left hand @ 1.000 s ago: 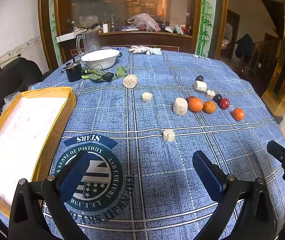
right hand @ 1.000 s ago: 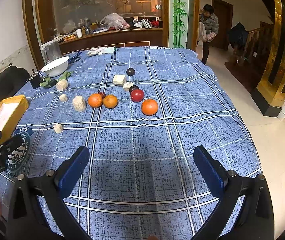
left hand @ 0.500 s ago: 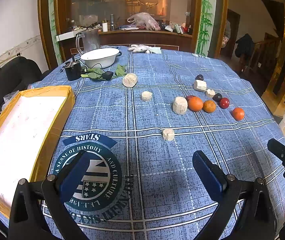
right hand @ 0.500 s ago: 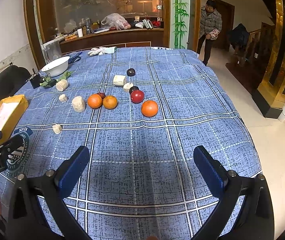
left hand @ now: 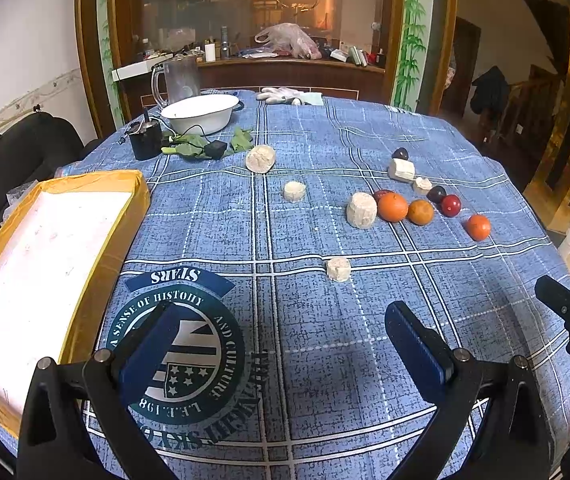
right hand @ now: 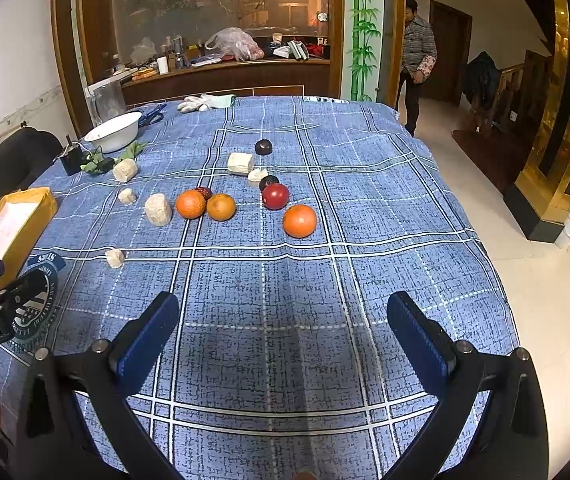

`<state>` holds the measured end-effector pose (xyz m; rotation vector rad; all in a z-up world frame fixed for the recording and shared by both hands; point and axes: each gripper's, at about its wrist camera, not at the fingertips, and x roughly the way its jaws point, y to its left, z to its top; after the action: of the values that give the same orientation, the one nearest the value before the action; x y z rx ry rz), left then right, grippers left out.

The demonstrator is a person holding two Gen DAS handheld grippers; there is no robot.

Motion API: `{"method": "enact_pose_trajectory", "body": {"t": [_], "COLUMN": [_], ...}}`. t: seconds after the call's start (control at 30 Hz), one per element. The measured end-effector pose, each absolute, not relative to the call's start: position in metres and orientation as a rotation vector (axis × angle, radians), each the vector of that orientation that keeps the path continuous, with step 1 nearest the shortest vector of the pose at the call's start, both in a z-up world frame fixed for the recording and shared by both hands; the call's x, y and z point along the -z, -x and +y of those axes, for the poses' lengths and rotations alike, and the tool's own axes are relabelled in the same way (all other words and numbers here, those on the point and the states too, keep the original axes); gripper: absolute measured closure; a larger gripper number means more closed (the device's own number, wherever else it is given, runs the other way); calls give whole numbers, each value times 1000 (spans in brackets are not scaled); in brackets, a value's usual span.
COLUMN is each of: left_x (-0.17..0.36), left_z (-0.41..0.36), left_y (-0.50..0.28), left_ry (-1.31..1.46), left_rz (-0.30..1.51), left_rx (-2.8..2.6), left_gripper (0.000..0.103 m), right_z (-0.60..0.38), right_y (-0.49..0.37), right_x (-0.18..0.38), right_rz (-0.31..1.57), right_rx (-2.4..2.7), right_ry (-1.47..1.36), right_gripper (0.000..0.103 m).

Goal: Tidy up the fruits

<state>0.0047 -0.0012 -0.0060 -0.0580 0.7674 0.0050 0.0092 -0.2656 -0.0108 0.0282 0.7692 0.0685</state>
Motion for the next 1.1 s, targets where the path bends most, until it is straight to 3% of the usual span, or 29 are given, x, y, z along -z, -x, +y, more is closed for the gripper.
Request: {"method": "enact_pose_trajectory", "body": {"t": [0.47, 0.63, 0.7, 0.8, 1.0, 1.1], "left_x": [36, 46, 51, 57, 62, 62], "left_z": [-24, -32, -36, -38, -33, -35], "left_y": [-25, -46, -56, -70, -89, -92], "left_ry": [-23, -20, -23, -7, 20, -11], "left_rz": [918, 928, 931, 953, 955, 938], "left_rx": [51, 70, 69, 69, 37, -4], "left_gripper": [3, 8, 9, 18, 33, 56], "right_z": [-288, -287, -283, -283, -280, -274], "right_y": [-53, -100, -117, -138, -151, -150], "right_x": [31, 49, 54, 62, 70, 70], "right_rz": [809, 876, 884, 901, 911, 898], "right_rx": [-61, -93, -94, -75, -82, -84], "right_ry": [-1, 6, 25, 25, 30, 53], "right_gripper": [0, 17, 18, 24, 57, 66]}}
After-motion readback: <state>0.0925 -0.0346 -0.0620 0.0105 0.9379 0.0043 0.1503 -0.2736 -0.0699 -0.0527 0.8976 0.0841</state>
